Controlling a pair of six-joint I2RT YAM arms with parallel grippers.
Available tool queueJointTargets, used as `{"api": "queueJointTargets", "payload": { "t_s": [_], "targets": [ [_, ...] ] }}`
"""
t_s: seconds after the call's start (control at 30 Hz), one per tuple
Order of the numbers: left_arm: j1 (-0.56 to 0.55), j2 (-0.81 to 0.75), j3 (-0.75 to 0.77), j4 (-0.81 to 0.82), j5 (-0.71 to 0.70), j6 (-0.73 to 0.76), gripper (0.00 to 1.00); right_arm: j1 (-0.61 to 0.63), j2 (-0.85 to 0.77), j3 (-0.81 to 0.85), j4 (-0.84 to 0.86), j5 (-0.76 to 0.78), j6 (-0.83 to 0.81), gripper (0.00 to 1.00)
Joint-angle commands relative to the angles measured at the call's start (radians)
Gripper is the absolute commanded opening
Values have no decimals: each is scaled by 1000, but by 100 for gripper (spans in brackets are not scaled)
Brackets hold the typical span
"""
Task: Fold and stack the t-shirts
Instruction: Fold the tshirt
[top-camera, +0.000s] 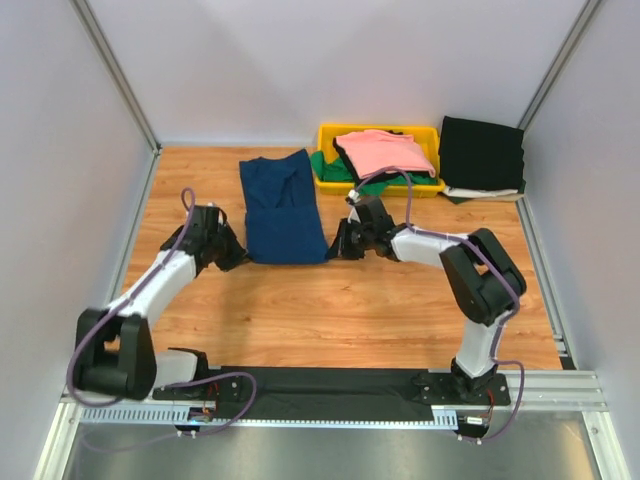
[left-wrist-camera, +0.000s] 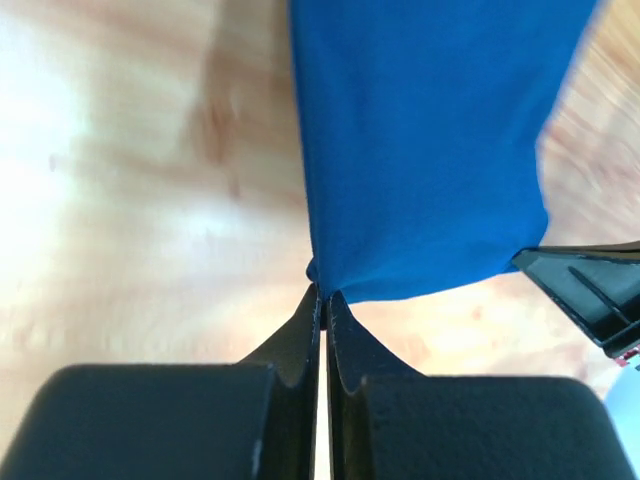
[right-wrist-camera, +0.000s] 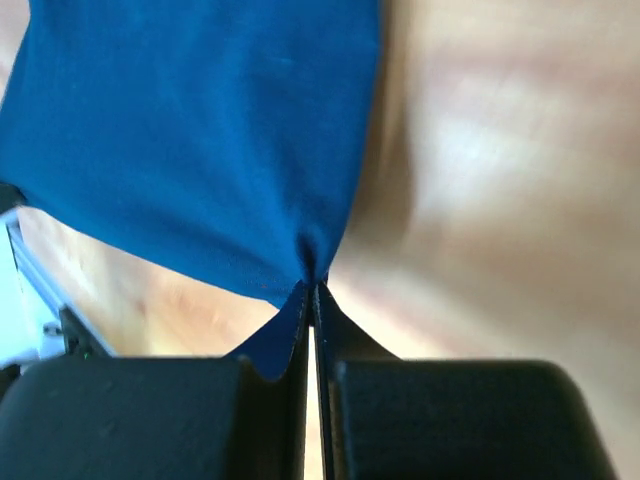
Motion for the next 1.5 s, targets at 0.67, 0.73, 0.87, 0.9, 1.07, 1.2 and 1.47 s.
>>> {"api": "queueJointTargets", "payload": {
  "t_s": [0.67, 0.73, 0.87, 0.9, 1.07, 1.2, 1.47],
  "targets": [
    [-14, -713, -31, -618, 48, 14, 0, 406, -582, -125, -476, 463, 152, 0],
    [-14, -658, 19, -623, 28, 37, 0, 399, -563, -50, -541, 489, 123, 0],
    [-14, -549, 120, -615, 2, 75, 0, 350, -487, 93, -621, 463, 57, 0],
    [-14, -496, 168, -615, -9, 82, 0, 322, -467, 124, -631, 450, 45, 0],
    [-13, -325, 298, -612, -10, 121, 0, 239, -315, 297, -684, 327, -32, 0],
    [-5, -190, 412, -606, 0, 131, 0, 181, -206, 424, -730, 281, -70, 0],
    [88, -8, 512, -568, 97, 143, 0, 113, -8, 638, -823, 201, -118, 0]
  ]
}}
